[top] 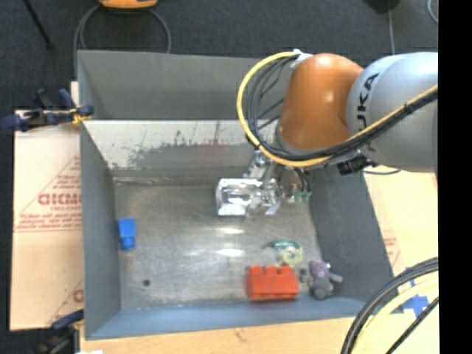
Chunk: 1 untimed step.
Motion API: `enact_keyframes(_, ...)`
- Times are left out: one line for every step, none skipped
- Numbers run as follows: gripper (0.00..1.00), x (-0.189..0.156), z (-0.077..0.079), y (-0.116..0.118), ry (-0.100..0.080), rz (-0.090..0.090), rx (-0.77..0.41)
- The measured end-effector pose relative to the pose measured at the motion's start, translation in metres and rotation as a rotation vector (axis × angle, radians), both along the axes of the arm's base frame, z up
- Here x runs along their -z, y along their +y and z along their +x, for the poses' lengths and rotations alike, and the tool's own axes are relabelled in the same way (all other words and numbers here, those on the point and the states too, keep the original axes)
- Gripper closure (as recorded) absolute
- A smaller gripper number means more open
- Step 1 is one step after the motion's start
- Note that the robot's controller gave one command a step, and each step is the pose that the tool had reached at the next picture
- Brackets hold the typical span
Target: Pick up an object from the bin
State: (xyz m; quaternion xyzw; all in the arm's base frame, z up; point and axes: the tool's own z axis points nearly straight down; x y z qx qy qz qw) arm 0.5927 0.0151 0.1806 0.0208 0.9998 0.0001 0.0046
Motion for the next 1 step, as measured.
enact_keyframes(1.00,-0.0747,-0.0157,0.0388,0.001,0.001,-0.036)
